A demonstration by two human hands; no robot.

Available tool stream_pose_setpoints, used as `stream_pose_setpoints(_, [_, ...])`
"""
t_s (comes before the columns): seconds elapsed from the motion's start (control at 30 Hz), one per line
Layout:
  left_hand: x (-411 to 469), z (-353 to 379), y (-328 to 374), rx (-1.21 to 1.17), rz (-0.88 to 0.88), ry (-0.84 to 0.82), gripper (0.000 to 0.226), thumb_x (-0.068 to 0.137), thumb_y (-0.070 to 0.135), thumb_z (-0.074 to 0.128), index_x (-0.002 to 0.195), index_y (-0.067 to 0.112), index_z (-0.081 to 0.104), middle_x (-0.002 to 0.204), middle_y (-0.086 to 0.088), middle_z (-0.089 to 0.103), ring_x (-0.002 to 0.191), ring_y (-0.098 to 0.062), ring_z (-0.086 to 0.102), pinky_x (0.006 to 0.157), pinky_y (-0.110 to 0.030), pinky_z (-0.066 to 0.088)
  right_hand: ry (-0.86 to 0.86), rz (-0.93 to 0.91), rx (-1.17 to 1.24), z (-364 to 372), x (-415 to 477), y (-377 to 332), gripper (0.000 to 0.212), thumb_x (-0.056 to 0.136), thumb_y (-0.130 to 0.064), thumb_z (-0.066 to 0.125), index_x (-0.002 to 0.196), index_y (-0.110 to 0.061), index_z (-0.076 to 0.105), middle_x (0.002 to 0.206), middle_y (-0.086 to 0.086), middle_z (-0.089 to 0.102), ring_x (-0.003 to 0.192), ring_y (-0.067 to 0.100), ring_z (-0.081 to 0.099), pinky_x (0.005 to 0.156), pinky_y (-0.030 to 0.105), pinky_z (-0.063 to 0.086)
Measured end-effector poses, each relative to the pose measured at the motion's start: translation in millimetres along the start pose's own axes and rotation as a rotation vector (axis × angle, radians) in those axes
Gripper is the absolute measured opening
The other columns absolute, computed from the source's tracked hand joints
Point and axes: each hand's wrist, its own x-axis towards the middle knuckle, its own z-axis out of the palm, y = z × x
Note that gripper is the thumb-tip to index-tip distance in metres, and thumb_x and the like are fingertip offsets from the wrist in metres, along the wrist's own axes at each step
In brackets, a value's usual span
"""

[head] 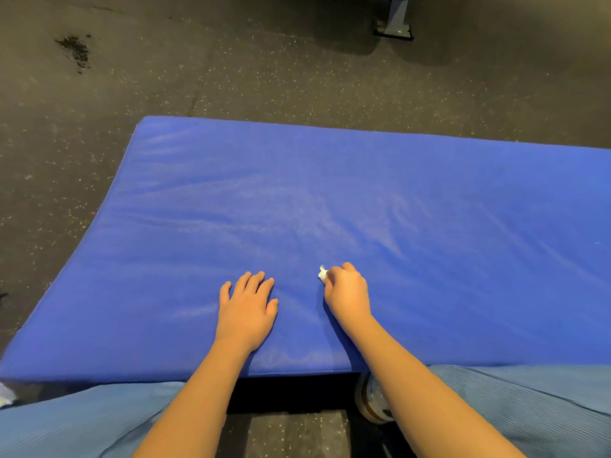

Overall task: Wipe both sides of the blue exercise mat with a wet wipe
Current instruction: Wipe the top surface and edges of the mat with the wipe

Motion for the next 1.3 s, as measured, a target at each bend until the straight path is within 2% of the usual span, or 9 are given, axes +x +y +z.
stream_pose_setpoints(0.17, [27, -8, 0, -0.004, 0.045, 0.115, 0.059, 0.087, 0.044, 0.015, 0.098, 0.016, 0.065, 0.099, 0.000, 0.058, 0.098, -0.025, 0.054, 0.088, -0.039, 0.036, -0.160, -0.305, 0.044, 2, 14, -1, 0.036, 0.097, -0.032, 0.053, 0.081, -0.002, 0.063, 0.082, 0.010, 0.049, 0.069, 0.030, 0.050, 0.061, 0.038, 0.044])
stream_pose_setpoints(0.27, [61, -19, -3, 0.001, 0.071, 0.093, 0.036, 0.100, 0.033, 0.034, 0.125, 0.016, 0.054, 0.126, 0.001, 0.050, 0.123, -0.021, 0.043, 0.106, -0.037, 0.025, 0.028, -0.059, 0.065, 1, 42, 23, 0.040, 0.098, -0.028, 0.052, 0.069, 0.000, 0.052, 0.075, 0.009, 0.042, 0.062, 0.027, 0.041, 0.056, 0.036, 0.040])
stream_pose_setpoints(0.33, [74, -16, -3, -0.010, 0.037, 0.043, 0.045, 0.103, 0.034, 0.035, 0.145, 0.019, 0.036, 0.153, 0.003, 0.030, 0.145, -0.019, 0.020, 0.116, -0.041, 0.010, 0.171, 0.092, 0.101, 8, 46, 25, 0.036, 0.096, -0.021, 0.056, 0.065, -0.005, 0.047, 0.074, 0.008, 0.042, 0.059, 0.025, 0.038, 0.051, 0.034, 0.036])
stream_pose_setpoints(0.4, [76, -2, -4, 0.010, 0.000, -0.004, 0.051, 0.104, 0.038, 0.025, 0.152, 0.020, 0.024, 0.161, 0.005, 0.016, 0.150, -0.018, 0.005, 0.119, -0.045, 0.002, 0.230, -0.054, 0.093, 20, 36, 17, 0.035, 0.089, -0.009, 0.064, 0.060, -0.006, 0.045, 0.069, 0.006, 0.039, 0.054, 0.024, 0.037, 0.046, 0.031, 0.034])
stream_pose_setpoints(0.53, [75, 15, -7, -0.002, -0.001, 0.080, 0.074, 0.091, 0.049, 0.004, 0.148, 0.017, 0.038, 0.157, 0.001, 0.030, 0.148, -0.022, 0.017, 0.118, -0.049, 0.009, 0.071, -0.346, 0.067, 24, 39, 27, 0.026, 0.091, -0.024, 0.061, 0.074, -0.005, 0.064, 0.072, 0.005, 0.046, 0.062, 0.024, 0.046, 0.049, 0.033, 0.043])
stream_pose_setpoints(0.73, [79, 21, -8, 0.015, -0.017, 0.120, 0.060, 0.093, 0.041, 0.024, 0.135, 0.013, 0.056, 0.144, -0.003, 0.051, 0.138, -0.027, 0.041, 0.110, -0.055, 0.031, 0.357, 0.118, 0.182, 20, 105, 31, 0.032, 0.095, -0.018, 0.058, 0.070, 0.003, 0.061, 0.077, 0.013, 0.049, 0.067, 0.032, 0.048, 0.054, 0.033, 0.032])
stream_pose_setpoints(0.93, [81, 18, -6, 0.004, -0.001, 0.124, 0.056, 0.091, 0.040, 0.031, 0.128, 0.013, 0.061, 0.138, -0.004, 0.056, 0.132, -0.029, 0.048, 0.104, -0.056, 0.038, 0.138, -0.541, 0.106, 37, 89, 12, 0.020, 0.087, -0.017, 0.053, 0.077, -0.006, 0.067, 0.077, 0.009, 0.058, 0.067, 0.030, 0.055, 0.052, 0.034, 0.046])
stream_pose_setpoints(1.13, [84, 15, -10, 0.002, 0.019, 0.178, 0.051, 0.087, 0.039, 0.035, 0.119, 0.013, 0.067, 0.128, -0.004, 0.063, 0.122, -0.030, 0.056, 0.099, -0.055, 0.042, 0.380, 0.043, 0.240, 36, 127, 8, 0.019, 0.092, -0.017, 0.061, 0.082, -0.005, 0.073, 0.080, 0.012, 0.056, 0.078, 0.032, 0.056, 0.058, 0.029, 0.038])
stream_pose_setpoints(1.3, [118, 0, -15, -0.056, 0.062, 0.285, 0.035, 0.085, 0.031, 0.036, 0.087, 0.011, 0.064, 0.092, -0.003, 0.060, 0.087, -0.028, 0.059, 0.080, -0.043, 0.045, 0.126, -0.619, 0.111, 37, 99, -5, 0.003, 0.081, -0.007, 0.066, 0.079, -0.006, 0.069, 0.081, 0.007, 0.059, 0.073, 0.026, 0.055, 0.050, 0.029, 0.045])
